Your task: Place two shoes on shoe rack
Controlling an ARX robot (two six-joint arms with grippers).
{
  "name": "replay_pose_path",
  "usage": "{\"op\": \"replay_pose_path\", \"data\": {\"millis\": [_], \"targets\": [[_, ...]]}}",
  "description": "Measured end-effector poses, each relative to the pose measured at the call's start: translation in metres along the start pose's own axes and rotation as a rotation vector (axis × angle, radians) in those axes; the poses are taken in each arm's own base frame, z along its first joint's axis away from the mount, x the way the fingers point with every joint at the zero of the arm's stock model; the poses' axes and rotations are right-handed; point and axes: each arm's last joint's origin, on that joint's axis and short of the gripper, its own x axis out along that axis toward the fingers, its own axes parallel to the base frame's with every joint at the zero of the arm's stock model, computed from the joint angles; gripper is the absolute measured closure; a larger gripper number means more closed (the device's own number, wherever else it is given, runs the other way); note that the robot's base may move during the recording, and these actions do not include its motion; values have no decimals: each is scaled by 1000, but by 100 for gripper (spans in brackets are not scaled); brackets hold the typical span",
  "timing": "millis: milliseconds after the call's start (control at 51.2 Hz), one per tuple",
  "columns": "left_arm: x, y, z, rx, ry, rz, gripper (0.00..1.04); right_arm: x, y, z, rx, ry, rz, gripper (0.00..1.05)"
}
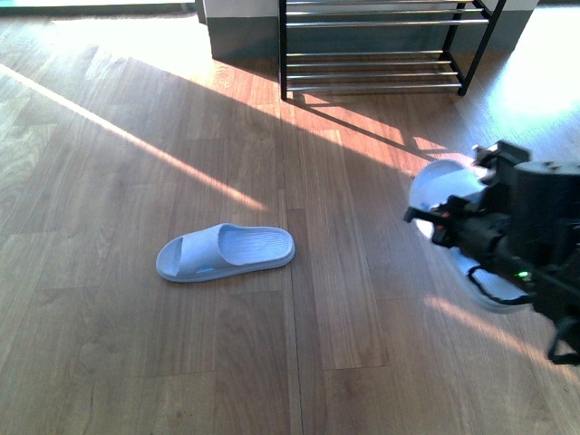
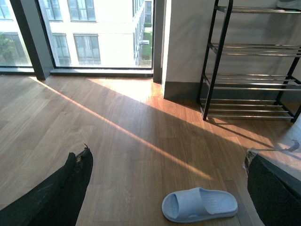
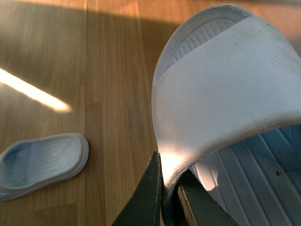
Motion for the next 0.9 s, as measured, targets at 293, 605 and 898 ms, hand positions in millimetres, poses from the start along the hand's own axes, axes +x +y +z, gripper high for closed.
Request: {"op": "replay_pose_path", "data": {"millis": [293,605,898], "targets": [[0,0,0,0,0,0,9,-167,2,36,-159,-77,-5,103],[0,0,0,0,0,0,9,-214,13,42,-190,-135,-10,103],[0,0,0,0,0,3,9,-214,13,41,-192,-131,-8,103]]}}
